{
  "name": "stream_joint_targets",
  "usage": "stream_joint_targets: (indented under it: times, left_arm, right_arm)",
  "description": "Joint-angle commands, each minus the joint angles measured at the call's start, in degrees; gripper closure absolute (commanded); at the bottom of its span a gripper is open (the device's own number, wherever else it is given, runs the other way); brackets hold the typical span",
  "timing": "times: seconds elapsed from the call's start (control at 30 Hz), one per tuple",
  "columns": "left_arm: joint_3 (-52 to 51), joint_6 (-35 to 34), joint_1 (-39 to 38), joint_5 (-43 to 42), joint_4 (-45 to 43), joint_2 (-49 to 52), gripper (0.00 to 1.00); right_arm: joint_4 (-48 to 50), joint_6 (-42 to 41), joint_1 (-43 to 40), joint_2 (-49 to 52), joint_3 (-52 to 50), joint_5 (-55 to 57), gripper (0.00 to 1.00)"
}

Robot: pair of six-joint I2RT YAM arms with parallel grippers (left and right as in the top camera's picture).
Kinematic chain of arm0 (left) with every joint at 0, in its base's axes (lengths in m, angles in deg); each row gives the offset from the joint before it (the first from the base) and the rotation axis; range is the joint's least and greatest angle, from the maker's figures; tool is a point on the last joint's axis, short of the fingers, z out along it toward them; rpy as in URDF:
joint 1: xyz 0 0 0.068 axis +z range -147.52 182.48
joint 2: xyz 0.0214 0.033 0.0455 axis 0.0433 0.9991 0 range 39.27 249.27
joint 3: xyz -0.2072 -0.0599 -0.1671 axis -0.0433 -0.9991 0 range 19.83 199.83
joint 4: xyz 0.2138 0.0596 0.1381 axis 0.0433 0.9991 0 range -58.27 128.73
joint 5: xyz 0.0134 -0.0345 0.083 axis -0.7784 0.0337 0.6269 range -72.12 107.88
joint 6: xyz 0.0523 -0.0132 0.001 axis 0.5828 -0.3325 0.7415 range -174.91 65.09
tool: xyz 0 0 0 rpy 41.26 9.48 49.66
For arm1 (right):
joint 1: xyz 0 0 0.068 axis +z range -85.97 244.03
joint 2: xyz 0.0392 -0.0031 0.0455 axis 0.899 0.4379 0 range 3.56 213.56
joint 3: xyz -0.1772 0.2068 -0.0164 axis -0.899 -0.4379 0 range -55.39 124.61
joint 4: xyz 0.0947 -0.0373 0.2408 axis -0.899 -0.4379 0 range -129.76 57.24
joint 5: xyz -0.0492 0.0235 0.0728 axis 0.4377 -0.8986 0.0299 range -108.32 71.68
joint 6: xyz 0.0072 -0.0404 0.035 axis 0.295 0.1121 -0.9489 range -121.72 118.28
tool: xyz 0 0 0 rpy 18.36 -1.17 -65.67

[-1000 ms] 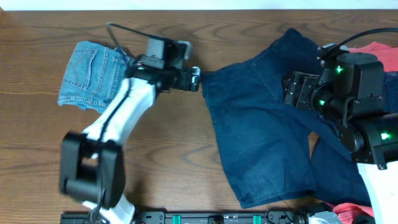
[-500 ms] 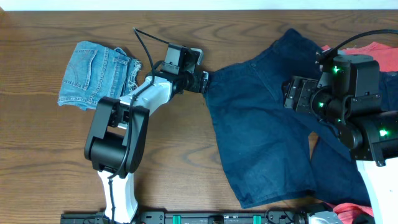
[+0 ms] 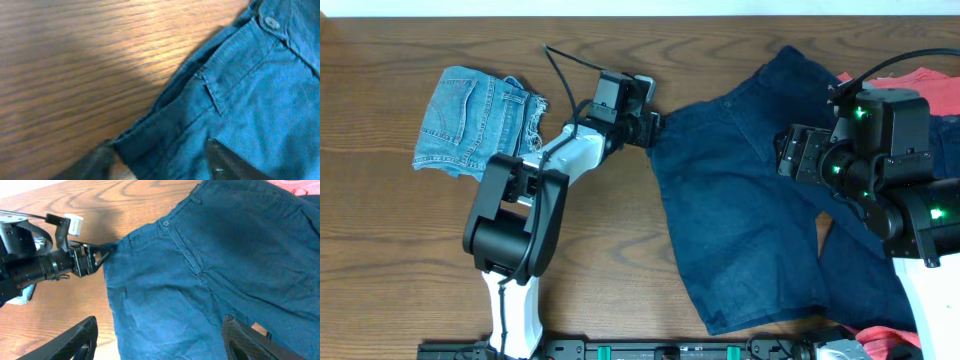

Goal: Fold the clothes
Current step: 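Grasp the navy shorts waistband corner with the left gripper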

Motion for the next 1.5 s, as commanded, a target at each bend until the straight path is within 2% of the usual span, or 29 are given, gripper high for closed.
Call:
stream_joint_targets:
  times: [0.0,0.13,0.2,0.33,0.4,0.43,0.57,0.67,0.93,1.07,1.2,1.33,1.43,1.47]
  left_arm:
    - [0.24,-0.20,-0.09,1.46,-0.17,1.27,0.30]
    - [0.24,-0.20,-0.09,1.64,-0.17,1.88,0.31]
    - [0.24,-0.20,-0.09,1.64,-0.42,2.73,0.37]
    - [0.24,-0.22,-0.09,1.60,-0.31,4.63,0.63]
    - [0.24,-0.22,-0.04,1.57,0.04,4.70,0.86]
    - [0.26,-0.22,-0.02,1.53,0.02,4.31,0.94]
    - [0.26,-0.24,0.90,1.44,1.44,1.16,0.94]
    - [0.26,-0.24,2.73,3.28,6.43,-3.08,0.94]
    - [0.26,-0.20,12.24,25.16,30.45,-14.12,0.94]
    - [0.26,-0.22,18.10,23.30,39.12,-17.29,0.94]
    - [0.26,-0.24,21.84,21.94,46.88,-19.82,0.94]
    - [0.26,-0.48,24.68,21.86,52.04,-21.97,0.94]
    - [0.26,-0.44,25.77,19.43,52.94,-23.80,0.94]
    - [0.26,-0.44,26.01,17.81,53.02,-24.65,0.94]
  right_arm:
    - [-0.50,-0.52,-0.52,0.13,0.61,0.37,0.23]
    - [-0.94,-0.52,-0.52,0.11,0.61,0.39,0.22]
    - [-0.96,-0.52,-0.52,0.11,0.61,0.39,0.22]
    - [-1.01,0.42,-0.55,0.11,0.61,0.44,0.23]
    - [-1.05,1.20,-0.52,0.11,0.61,0.72,0.23]
    - [-1.16,1.20,-0.52,0.11,0.61,1.27,0.23]
    - [-1.22,1.18,-0.52,0.11,0.61,3.45,0.26]
    - [-1.25,1.18,-0.52,0.11,0.61,4.52,0.30]
    - [-0.76,1.16,-0.55,0.11,0.61,5.33,0.36]
    - [-0.81,0.59,-0.68,0.22,0.61,6.40,0.36]
    - [-2.27,-3.78,-1.51,1.09,0.61,6.38,0.33]
    - [-4.04,-5.09,-2.40,3.32,0.61,6.36,0.32]
    - [-5.42,-5.31,-3.19,6.40,0.61,6.27,0.34]
    - [-5.84,-5.27,-3.43,7.76,0.59,5.68,0.39]
